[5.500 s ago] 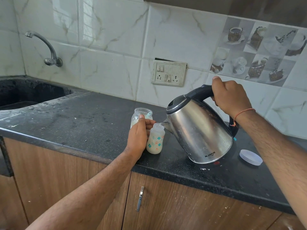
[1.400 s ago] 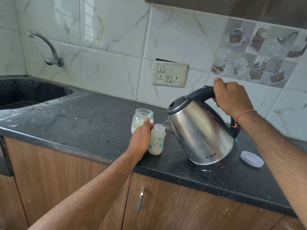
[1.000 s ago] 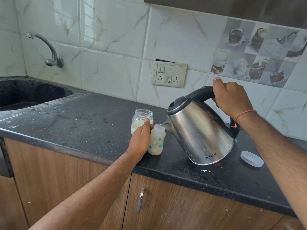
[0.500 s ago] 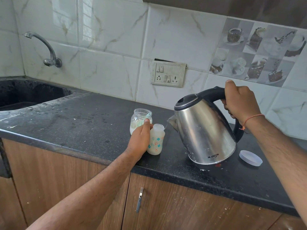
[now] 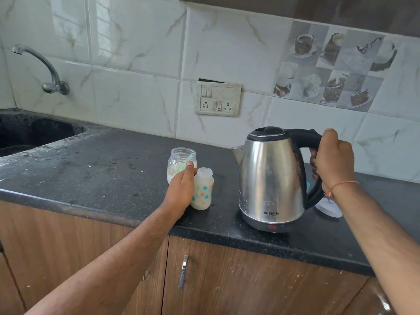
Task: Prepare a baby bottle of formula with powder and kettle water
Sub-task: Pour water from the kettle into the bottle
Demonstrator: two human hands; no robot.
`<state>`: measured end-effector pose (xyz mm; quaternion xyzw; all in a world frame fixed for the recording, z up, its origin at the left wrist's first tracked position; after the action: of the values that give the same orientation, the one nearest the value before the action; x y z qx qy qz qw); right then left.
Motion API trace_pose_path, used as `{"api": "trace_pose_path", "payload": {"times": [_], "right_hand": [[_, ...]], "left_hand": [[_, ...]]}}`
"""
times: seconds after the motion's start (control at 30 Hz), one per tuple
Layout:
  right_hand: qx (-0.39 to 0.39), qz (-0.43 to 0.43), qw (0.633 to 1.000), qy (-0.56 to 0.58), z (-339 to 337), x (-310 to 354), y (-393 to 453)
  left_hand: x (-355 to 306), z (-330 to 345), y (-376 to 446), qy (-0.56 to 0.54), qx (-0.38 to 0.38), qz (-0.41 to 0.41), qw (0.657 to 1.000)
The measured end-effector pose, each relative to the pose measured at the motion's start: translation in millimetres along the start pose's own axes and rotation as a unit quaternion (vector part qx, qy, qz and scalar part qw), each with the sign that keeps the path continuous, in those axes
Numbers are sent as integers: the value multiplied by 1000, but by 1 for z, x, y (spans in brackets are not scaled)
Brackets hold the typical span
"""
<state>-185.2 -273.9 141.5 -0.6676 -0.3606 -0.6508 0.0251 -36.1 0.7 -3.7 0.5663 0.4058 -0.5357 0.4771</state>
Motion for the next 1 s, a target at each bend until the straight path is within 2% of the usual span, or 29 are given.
{"api": "trace_pose_path", "payload": {"times": [0.23, 0.4, 1.0], "right_hand": [[-72, 40, 993, 85, -16, -39, -14], [-87, 58, 988, 118, -16, -56, -11], [-72, 55, 993, 80, 39, -74, 38]], "left_hand": [[-2, 0, -3, 3, -4, -7, 1000], [-1, 0, -3, 2, -6, -11, 1000], [4, 0, -1, -6, -7, -22, 1000]]}}
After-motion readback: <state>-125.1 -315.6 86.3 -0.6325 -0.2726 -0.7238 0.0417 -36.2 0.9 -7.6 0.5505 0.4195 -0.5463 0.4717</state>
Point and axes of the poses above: each hand's wrist, its own y-axis towards the middle knuckle, its own z-axis out of the palm, x = y × z, the point moved 2 cm from there along y, towards the middle knuckle
